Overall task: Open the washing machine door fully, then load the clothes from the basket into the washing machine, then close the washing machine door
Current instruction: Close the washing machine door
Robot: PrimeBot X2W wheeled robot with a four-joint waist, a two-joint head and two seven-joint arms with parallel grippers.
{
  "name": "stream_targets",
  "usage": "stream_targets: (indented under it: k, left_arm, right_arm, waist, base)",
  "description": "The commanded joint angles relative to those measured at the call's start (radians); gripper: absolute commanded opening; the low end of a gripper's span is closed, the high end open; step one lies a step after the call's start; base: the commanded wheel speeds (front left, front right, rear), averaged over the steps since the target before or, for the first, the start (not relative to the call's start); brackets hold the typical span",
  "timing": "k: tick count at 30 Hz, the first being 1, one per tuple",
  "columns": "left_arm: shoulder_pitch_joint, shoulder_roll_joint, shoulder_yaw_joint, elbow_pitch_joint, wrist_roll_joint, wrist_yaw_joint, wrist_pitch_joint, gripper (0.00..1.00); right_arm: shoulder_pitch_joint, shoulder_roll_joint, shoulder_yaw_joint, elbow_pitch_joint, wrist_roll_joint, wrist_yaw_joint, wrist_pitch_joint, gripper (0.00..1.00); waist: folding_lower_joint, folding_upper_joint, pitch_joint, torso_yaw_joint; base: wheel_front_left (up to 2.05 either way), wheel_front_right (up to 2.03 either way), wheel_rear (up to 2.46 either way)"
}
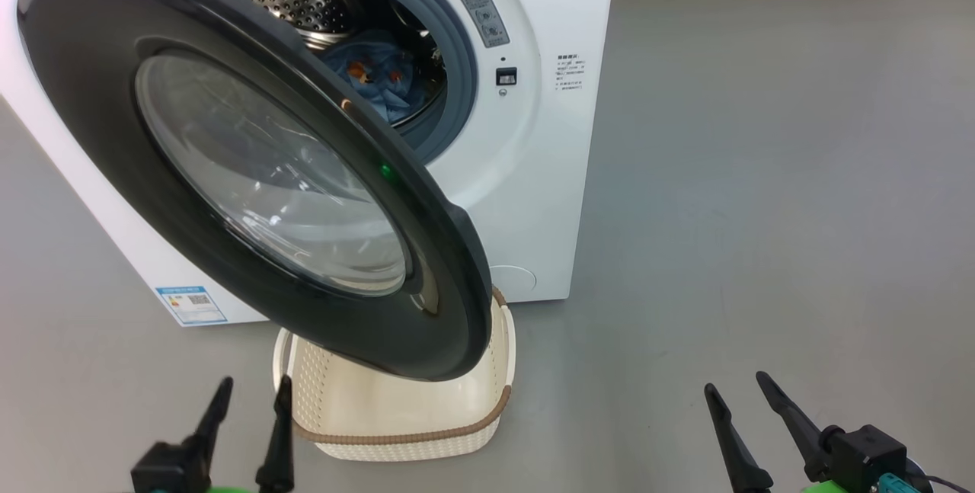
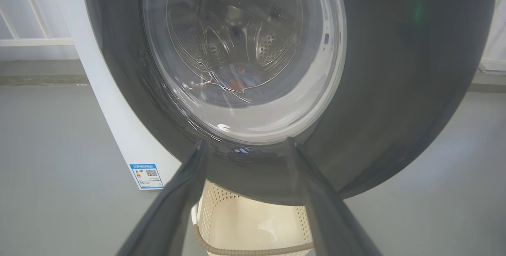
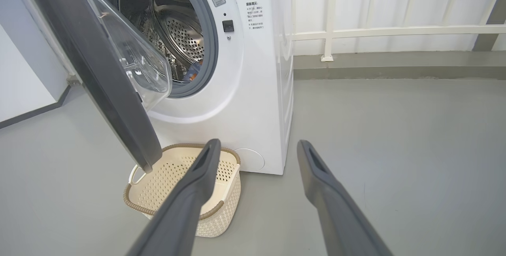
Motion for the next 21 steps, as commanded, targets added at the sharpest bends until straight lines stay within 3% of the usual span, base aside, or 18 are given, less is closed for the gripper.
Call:
stream_targets:
  k: [1, 8, 21]
  left_arm:
    - [-0.01, 0.002, 0.047, -0.036, 0.018, -0.007, -0.013, 1.0]
    - [0.026, -0.032, 0.089, -0.066, 0.063, -0.03, -0.013, 1.0]
    - [0.046, -0.039, 0.114, -0.1, 0.072, -0.041, -0.014, 1.0]
  right_arm:
    - [-0.007, -0.01, 0.019, -0.026, -0.011, 0.002, -0.012, 1.0]
    - [-0.006, -0.005, 0.008, -0.027, -0.013, 0.002, -0.012, 1.0]
    - [0.005, 0.011, -0.014, -0.026, -0.018, 0.002, -0.012, 1.0]
  waist:
    - [0.0, 0.0, 0.001, 0.0]
    - [0.0, 0.0, 0.003, 0.004]
    - [0.0, 0.0, -0.005, 0.003]
  base:
    - [0.0, 0.0, 0.0]
    - [0.0, 0.0, 0.0]
    - [0.0, 0.0, 0.0]
